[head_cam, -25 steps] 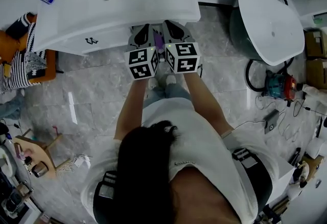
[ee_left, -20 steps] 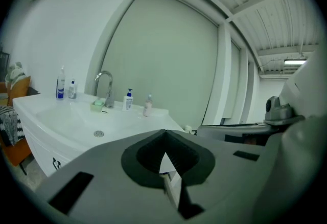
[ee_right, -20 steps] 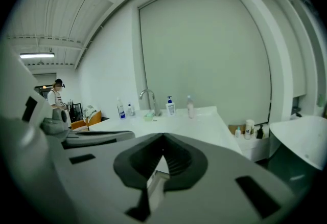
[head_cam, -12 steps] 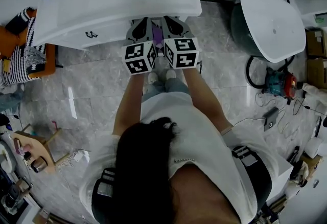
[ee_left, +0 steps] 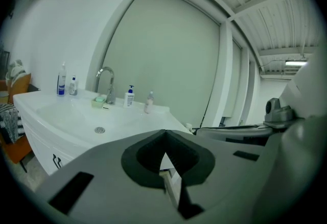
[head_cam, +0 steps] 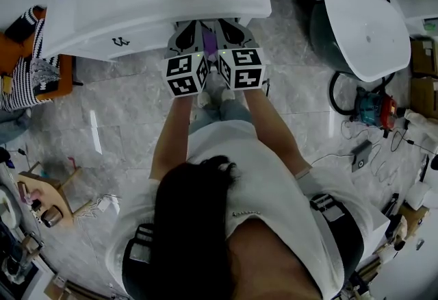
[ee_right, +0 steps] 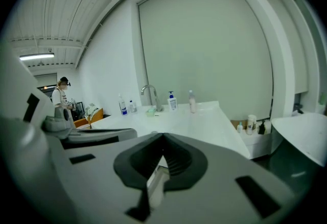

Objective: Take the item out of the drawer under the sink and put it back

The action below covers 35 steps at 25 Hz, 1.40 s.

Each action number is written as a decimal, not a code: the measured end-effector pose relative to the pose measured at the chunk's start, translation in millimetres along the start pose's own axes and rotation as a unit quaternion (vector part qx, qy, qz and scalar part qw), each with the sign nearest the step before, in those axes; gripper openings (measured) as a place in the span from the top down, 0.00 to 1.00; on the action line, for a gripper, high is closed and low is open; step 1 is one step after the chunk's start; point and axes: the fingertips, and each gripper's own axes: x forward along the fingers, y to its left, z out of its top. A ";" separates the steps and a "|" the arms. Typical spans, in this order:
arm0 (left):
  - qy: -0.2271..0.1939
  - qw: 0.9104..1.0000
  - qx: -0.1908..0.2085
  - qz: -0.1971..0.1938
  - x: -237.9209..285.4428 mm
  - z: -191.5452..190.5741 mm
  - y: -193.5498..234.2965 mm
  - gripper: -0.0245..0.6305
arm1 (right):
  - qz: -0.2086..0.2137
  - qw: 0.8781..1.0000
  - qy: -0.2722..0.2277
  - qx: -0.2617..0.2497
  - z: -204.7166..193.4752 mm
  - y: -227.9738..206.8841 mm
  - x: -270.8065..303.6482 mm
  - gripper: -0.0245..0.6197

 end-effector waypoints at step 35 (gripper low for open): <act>0.109 0.989 -0.044 0.085 43.4 -109.2 79.5 0.96 | 0.048 0.977 0.192 0.080 -155.9 -16.9 96.3 0.57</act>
